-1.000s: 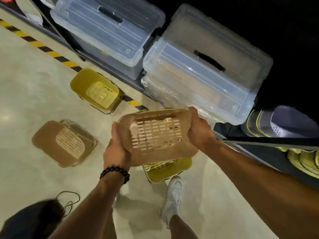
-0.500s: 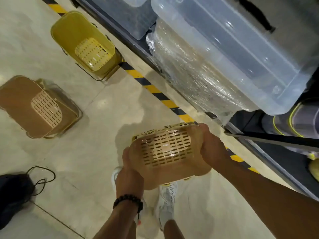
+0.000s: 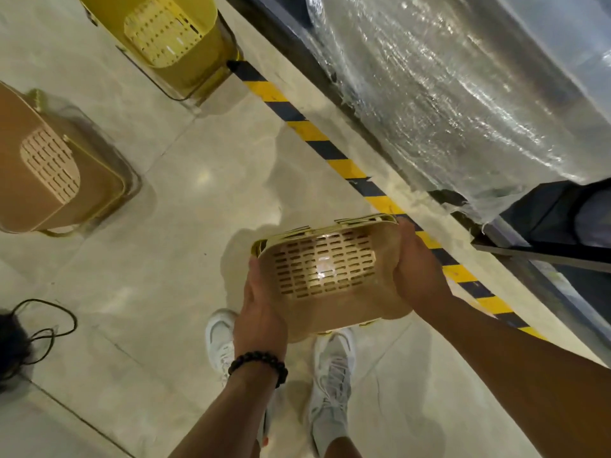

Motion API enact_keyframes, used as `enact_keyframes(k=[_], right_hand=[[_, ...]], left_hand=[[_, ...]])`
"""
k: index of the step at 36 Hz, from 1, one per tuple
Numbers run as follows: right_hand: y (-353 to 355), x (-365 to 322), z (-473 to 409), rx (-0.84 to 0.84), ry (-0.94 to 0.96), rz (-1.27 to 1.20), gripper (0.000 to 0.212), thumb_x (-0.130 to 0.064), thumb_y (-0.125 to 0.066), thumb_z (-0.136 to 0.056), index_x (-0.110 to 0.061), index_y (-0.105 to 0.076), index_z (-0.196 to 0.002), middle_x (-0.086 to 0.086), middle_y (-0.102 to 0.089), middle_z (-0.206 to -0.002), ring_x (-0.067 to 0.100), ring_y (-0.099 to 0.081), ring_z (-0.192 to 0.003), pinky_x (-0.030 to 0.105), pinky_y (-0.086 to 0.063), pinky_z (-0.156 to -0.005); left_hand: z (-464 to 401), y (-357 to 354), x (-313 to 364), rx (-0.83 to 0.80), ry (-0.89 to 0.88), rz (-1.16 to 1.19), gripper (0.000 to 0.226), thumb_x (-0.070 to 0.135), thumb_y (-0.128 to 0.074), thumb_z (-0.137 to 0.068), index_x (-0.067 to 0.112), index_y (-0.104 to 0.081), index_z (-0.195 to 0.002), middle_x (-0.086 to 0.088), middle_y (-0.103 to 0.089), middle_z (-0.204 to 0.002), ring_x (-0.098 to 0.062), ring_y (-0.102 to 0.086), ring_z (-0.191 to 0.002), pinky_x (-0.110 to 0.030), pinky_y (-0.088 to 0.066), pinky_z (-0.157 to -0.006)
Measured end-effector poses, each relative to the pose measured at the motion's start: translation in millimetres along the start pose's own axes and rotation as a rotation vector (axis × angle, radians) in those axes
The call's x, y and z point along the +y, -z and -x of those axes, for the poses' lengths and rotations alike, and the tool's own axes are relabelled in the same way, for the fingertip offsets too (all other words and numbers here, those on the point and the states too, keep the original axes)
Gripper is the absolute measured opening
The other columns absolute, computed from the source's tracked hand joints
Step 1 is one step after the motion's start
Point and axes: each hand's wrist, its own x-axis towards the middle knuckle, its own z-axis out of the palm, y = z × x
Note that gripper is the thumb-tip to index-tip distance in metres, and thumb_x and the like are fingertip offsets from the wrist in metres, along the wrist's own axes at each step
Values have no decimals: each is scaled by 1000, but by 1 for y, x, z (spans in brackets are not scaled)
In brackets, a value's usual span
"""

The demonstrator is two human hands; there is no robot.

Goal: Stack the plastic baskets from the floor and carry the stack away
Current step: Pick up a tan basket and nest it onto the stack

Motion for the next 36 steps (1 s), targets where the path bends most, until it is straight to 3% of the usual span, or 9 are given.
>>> enact_keyframes(k=[3, 6, 9, 14, 25, 29, 31, 34, 36], right_hand=[[-5, 5, -8, 40, -30, -135, 86, -98, -41, -78, -37, -66, -132, 5, -69, -131, 30, -62, -126, 58, -40, -115], [9, -12, 7, 7, 40, 86, 64, -42, -55, -103, -24, -37, -161, 13, -47, -157, 34, -47, -142, 50, -39, -118], [34, -33, 22, 117, 140, 274, 79, -27, -49, -106, -20, -1, -169, 12, -17, -174, 36, -20, -158, 53, -28, -124], [93, -86, 51, 100, 274, 467, 71, -43, -30, -112, -27, 10, -168, 4, 4, -177, 30, 2, -162, 52, -9, -130], [313, -227, 188, 131, 437, 330, 74, -54, -32, -108, -33, 7, -167, -5, -1, -177, 22, -2, -162, 46, -6, -128], [408, -281, 248, 220, 498, 382, 74, -55, -26, -108, -30, 9, -168, -3, 1, -177, 23, 0, -162, 46, -5, -130], [452, -307, 279, 238, 511, 378, 75, -56, -27, -108, -28, 6, -169, -3, -2, -177, 24, -5, -162, 47, -11, -129], [510, -347, 326, 403, 622, 336, 72, -51, -45, -104, -26, -21, -168, 5, -33, -170, 31, -35, -154, 52, -34, -121], [542, -369, 352, 447, 652, 322, 72, -53, -37, -106, -27, -14, -169, 2, -23, -173, 28, -23, -159, 51, -25, -126]], left_hand=[[-3, -8, 1, 50, -62, -97, 70, 105, -15, -66, 77, -51, -119, 6, -73, -106, -25, -68, -93, -51, -57, -80], [8, 13, 14, 5, -204, -116, 48, 58, -34, -103, 71, -17, -146, 10, -57, -140, -24, -63, -107, -43, -56, -79], [13, 43, 28, -29, -380, -294, 85, 12, -43, -100, 44, 11, -157, 8, -11, -169, -23, -20, -152, -52, -38, -114], [24, 101, 66, 64, -659, -492, 99, 19, -59, -94, 31, 12, -162, 0, -3, -171, -22, -6, -156, -44, -24, -123], [142, 314, 199, 157, -768, -563, 85, 65, -28, -100, 43, 40, -145, 14, 24, -163, -12, 22, -149, -34, 8, -119], [212, 415, 245, 260, -855, -584, 77, 69, -42, -93, 28, -36, -158, 0, -39, -160, -27, -38, -145, -39, -17, -119], [245, 461, 263, 324, -895, -596, 72, 68, -41, -93, 26, -50, -151, -1, -49, -153, -29, -48, -138, -40, -20, -112], [290, 529, 287, 425, -906, -631, 77, 73, -10, -91, 39, -6, -160, 7, -9, -168, -25, -8, -155, -39, -2, -123], [317, 570, 295, 464, -919, -631, 79, 73, -3, -90, 38, 3, -160, 7, -1, -168, -26, -1, -156, -44, -2, -124]])
